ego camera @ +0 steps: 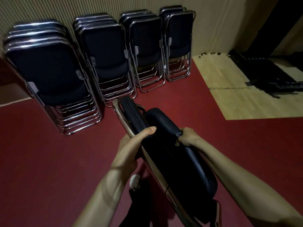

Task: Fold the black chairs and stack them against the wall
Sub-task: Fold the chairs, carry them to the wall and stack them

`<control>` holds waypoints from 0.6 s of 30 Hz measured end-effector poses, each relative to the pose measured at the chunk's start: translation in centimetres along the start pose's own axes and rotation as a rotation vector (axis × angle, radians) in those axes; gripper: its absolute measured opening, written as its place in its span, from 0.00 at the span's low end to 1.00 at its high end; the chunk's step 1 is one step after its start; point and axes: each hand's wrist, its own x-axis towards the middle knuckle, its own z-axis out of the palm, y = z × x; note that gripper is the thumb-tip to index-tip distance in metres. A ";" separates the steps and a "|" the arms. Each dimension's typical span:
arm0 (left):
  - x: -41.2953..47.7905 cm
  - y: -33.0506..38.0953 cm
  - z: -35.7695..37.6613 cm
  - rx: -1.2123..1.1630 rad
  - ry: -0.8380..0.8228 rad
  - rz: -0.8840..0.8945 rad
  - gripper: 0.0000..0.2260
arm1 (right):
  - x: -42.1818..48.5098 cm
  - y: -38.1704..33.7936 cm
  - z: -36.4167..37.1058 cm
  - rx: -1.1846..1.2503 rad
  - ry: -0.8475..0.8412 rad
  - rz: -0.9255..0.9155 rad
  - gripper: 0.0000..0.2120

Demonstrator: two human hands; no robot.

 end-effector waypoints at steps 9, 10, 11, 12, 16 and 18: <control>22.0 13.5 -1.7 -0.131 0.161 -0.063 0.15 | 22.9 -14.5 -8.3 -0.089 -0.059 -0.103 0.17; 24.0 14.8 -1.7 -0.147 0.177 -0.065 0.16 | 25.1 -15.9 -9.3 -0.104 -0.070 -0.121 0.17; 25.9 16.0 -1.7 -0.165 0.195 -0.061 0.17 | 27.4 -17.2 -10.3 -0.108 -0.081 -0.149 0.15; 27.9 17.2 -1.7 -0.183 0.212 -0.056 0.18 | 29.5 -18.6 -11.2 -0.104 -0.088 -0.171 0.14; 36.0 20.9 -1.5 -0.242 0.329 -0.016 0.21 | 38.4 -24.5 -14.3 -0.138 -0.122 -0.277 0.16; 38.3 22.1 -1.5 -0.274 0.372 0.012 0.25 | 41.4 -26.8 -14.8 -0.178 -0.092 -0.313 0.18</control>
